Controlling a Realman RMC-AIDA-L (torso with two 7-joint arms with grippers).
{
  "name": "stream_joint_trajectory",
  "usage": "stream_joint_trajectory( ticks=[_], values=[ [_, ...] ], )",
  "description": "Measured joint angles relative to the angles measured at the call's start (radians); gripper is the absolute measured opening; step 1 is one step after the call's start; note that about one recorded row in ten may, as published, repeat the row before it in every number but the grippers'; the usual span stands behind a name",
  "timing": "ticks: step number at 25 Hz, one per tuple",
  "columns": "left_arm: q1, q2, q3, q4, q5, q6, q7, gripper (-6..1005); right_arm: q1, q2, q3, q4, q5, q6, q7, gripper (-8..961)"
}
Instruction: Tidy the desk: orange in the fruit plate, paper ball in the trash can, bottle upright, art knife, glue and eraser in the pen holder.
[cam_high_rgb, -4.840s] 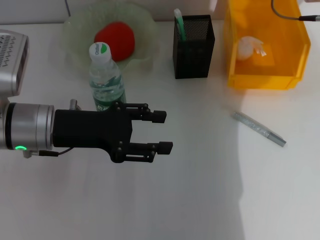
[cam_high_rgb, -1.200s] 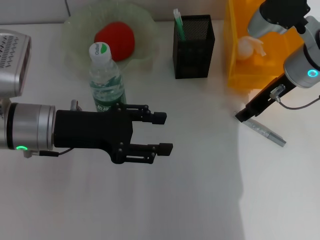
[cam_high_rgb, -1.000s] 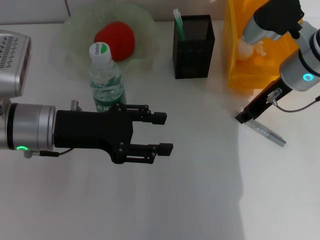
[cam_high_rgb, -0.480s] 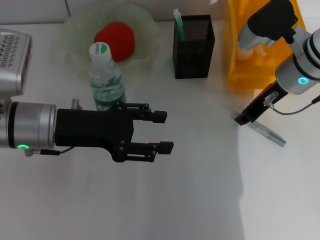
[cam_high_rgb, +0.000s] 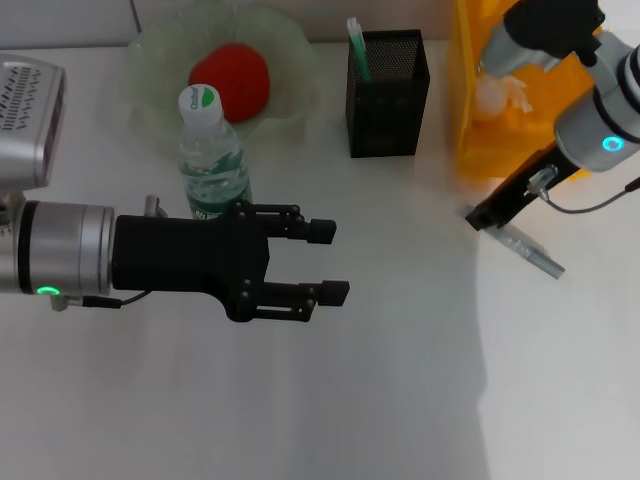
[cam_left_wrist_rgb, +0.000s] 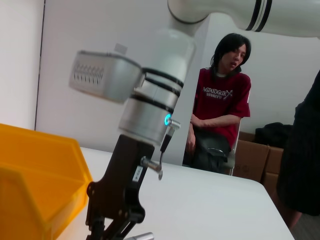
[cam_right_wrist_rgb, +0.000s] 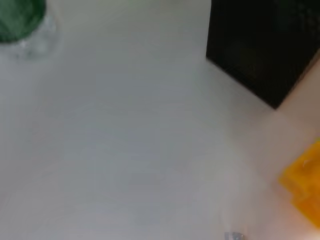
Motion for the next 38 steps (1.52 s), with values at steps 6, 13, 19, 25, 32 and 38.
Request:
stream_joint_trajectory(
  ticks=[6,13,19,25,32,38],
  values=[
    [0.002,0.001,-0.001,0.000,-0.006,0.002,0.001,691,-0.123,-0.008,0.145,-0.289,0.367,-0.088,-0.046,126],
    [0.000,0.000,-0.004,0.001,-0.007,0.001,0.004,691,-0.155,-0.035,0.400,0.077,1.127,0.074,-0.499,122],
    [-0.002,-0.001,-0.007,0.001,-0.009,0.003,0.004,692,-0.103,0.005,0.389,0.444,1.499,0.211,-0.927,120],
    [0.004,-0.003,0.000,-0.001,-0.023,0.005,0.004,692,0.010,0.011,0.394,0.669,1.617,0.374,-1.155,126],
    [0.021,-0.003,0.000,-0.003,-0.038,0.007,0.004,692,0.037,0.014,0.381,0.696,1.617,0.477,-1.184,133],
    [0.021,-0.003,0.000,-0.014,-0.039,0.008,0.004,692,0.033,0.015,0.371,0.704,1.616,0.473,-1.191,139]
  ],
)
